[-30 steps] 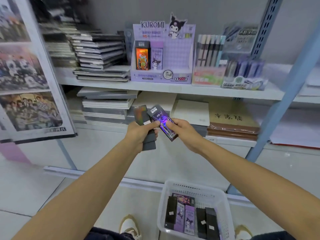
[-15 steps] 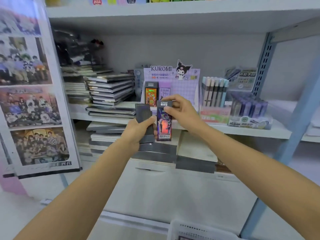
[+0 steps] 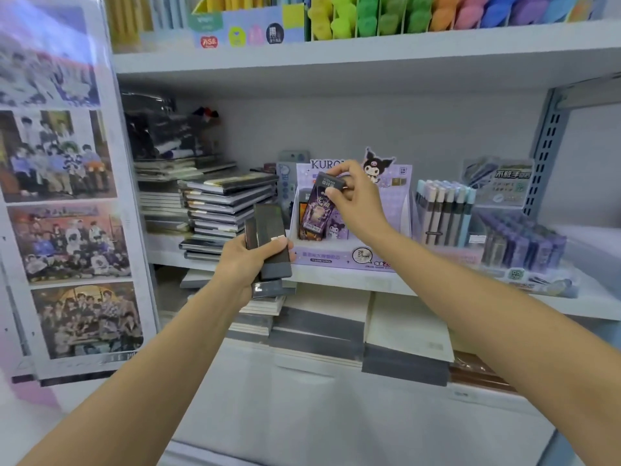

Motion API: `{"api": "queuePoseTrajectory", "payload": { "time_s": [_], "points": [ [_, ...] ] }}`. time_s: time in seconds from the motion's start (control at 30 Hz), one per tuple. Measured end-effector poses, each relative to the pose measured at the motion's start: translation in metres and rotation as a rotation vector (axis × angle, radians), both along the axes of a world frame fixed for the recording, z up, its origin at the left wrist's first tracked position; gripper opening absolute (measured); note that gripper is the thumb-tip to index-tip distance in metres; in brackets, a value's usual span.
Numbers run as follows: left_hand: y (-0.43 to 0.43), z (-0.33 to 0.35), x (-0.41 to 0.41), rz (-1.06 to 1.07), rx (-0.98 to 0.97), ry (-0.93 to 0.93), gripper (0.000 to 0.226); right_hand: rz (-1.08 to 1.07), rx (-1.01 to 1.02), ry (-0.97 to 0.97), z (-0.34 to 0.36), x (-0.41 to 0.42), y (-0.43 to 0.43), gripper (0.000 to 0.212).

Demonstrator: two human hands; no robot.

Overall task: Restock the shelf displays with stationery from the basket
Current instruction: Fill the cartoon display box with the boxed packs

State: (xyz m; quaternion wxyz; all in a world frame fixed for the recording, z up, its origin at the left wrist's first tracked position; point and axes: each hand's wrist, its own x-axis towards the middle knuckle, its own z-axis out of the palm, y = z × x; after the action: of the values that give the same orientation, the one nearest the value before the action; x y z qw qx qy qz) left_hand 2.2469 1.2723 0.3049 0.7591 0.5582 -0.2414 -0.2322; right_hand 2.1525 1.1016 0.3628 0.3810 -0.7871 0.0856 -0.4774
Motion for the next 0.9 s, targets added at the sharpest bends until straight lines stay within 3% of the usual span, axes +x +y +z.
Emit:
{"api": "queuePoseTrajectory", "payload": {
  "time_s": [0.4, 0.57, 0.9],
  "points": [
    [0.003, -0.006, 0.006, 0.004, 0.039, 0.010, 0.034, -0.031, -0.235, 0.213, 0.002, 0.020, -0.005, 0.024],
    [0.001, -0.008, 0.007, -0.003, 0.040, 0.000, 0.030, -0.058, -0.318, 0.283, 0.004, 0.029, -0.003, 0.013],
    [0.003, -0.009, 0.004, -0.020, 0.056, -0.004, 0.033, -0.262, -0.486, 0.259, -0.020, 0.023, -0.009, 0.038]
  ]
}}
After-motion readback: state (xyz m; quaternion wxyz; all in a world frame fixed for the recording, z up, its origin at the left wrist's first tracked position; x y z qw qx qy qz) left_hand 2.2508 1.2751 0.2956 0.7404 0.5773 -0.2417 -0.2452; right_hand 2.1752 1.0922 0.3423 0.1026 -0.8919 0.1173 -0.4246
